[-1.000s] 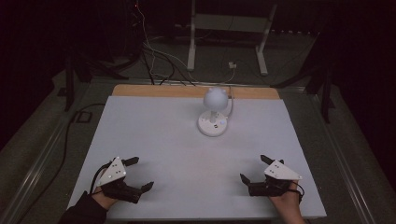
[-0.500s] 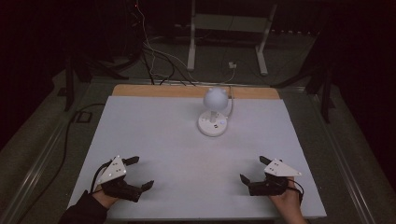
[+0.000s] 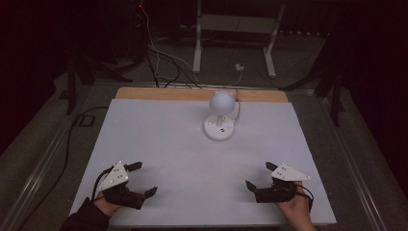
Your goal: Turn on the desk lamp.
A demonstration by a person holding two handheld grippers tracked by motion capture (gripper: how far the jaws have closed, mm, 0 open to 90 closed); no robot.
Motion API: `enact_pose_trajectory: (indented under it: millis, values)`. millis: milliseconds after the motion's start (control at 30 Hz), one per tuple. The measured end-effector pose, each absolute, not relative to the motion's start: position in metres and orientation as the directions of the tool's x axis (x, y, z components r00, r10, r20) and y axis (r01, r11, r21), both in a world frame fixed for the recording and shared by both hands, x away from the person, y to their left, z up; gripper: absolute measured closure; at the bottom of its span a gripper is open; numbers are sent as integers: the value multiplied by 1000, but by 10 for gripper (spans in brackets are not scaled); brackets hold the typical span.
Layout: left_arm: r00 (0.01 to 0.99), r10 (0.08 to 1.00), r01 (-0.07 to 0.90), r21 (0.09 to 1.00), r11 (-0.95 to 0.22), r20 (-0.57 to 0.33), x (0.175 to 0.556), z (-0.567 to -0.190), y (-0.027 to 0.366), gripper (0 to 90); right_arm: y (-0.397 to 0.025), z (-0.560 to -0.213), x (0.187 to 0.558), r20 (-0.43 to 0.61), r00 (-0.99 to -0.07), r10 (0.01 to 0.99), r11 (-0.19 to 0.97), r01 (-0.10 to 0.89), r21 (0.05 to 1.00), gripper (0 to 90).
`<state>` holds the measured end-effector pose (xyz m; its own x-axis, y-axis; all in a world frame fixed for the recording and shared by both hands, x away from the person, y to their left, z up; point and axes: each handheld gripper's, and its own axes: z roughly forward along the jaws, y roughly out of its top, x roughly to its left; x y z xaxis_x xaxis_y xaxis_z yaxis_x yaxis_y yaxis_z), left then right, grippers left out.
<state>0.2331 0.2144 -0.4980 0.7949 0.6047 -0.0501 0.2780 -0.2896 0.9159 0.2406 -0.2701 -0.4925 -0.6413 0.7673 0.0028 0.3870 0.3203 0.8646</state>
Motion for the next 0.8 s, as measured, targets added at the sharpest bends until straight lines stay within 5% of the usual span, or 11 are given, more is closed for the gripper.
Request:
enact_pose_trajectory:
  millis: [800]
  values:
    - [789,612,286,916,-282,-58,234,-498,215,3,-267,-469,247,29,-641,767,282,377,882,0]
